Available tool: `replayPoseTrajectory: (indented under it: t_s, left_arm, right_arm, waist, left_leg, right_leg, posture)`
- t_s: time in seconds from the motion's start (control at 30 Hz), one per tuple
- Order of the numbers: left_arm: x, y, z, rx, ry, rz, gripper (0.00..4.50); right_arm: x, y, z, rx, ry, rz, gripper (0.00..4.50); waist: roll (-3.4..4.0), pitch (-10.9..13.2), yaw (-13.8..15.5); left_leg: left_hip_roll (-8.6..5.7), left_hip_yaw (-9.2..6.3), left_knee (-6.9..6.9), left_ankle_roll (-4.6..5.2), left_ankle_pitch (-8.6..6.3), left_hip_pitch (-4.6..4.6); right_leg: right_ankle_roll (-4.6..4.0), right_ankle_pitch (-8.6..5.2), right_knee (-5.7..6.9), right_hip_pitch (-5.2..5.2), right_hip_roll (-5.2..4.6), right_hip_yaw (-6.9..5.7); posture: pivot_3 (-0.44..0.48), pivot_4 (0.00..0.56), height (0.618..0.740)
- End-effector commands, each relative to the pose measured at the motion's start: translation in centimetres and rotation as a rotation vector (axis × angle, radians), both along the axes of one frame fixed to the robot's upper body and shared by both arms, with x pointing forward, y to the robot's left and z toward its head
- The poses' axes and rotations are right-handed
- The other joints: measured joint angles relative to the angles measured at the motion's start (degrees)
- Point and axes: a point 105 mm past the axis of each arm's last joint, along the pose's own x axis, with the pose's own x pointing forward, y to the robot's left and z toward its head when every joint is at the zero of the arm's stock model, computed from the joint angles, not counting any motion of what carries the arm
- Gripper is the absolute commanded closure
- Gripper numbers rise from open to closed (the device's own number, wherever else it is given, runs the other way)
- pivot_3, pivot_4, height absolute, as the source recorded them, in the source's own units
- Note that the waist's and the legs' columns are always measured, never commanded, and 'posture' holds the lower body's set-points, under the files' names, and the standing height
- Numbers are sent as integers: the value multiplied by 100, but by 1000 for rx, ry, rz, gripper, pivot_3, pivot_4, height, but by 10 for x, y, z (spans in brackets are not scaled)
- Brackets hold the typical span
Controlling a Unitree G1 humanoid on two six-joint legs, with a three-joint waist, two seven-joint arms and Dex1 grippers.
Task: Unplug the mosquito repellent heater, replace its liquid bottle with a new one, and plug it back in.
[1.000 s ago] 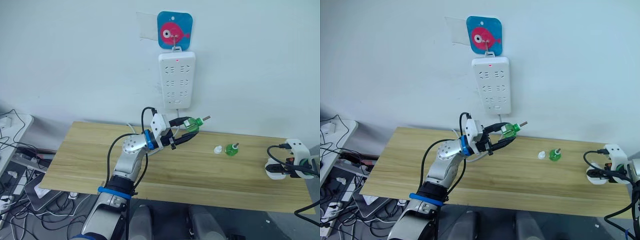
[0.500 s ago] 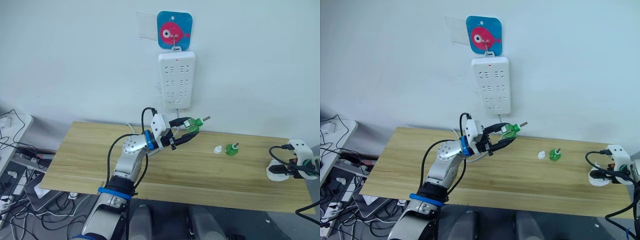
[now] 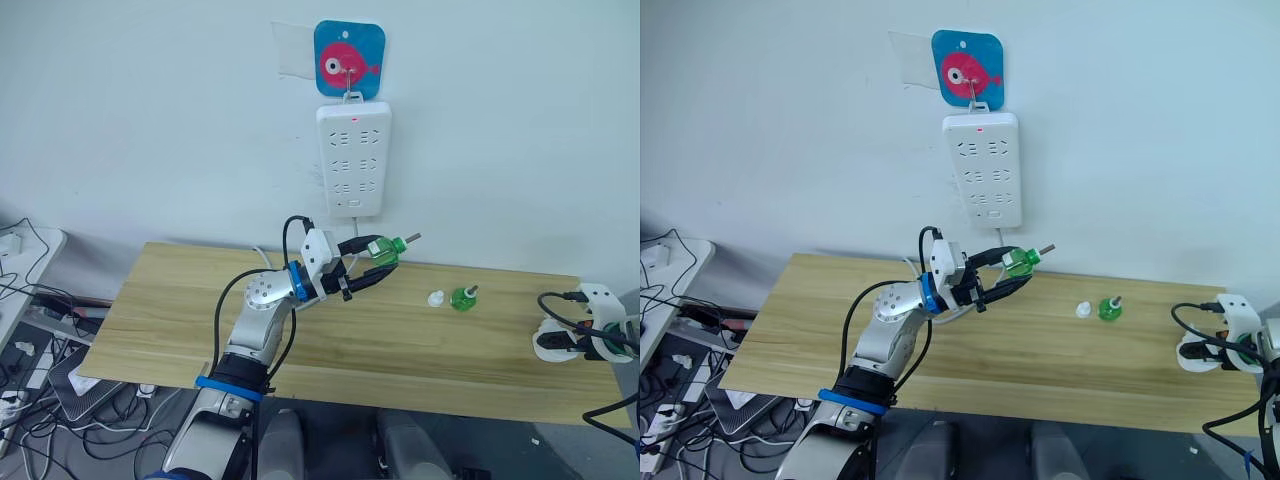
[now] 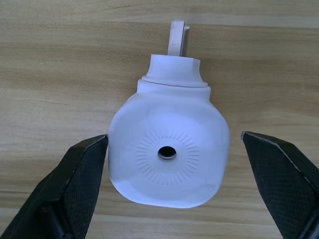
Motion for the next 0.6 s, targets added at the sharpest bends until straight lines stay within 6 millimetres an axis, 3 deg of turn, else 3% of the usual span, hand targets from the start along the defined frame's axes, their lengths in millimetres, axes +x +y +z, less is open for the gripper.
replayPoseTrajectory:
  t_s: [0.03,0.6]
  left_arm:
    - [-3,-3,12,-18,-45,-8,2244]
    - [-4,-2,12,-14,-42,-3,2244]
  right_arm:
    - [3,-4,6,4,-21,-38,42]
    - [5,-7,2,-10,-20,-34,42]
  waist:
    - [-1,1,0]
    - [-1,16,-3]
  left_leg:
    - [0,0,-1,0,0,0]
    - [0,1,-7,0,0,-1]
  right_leg:
    - [0,0,-1,0,0,0]
    - [1,0,-10,0,0,1]
  posture:
    - [85,245,740]
    - [93,251,740]
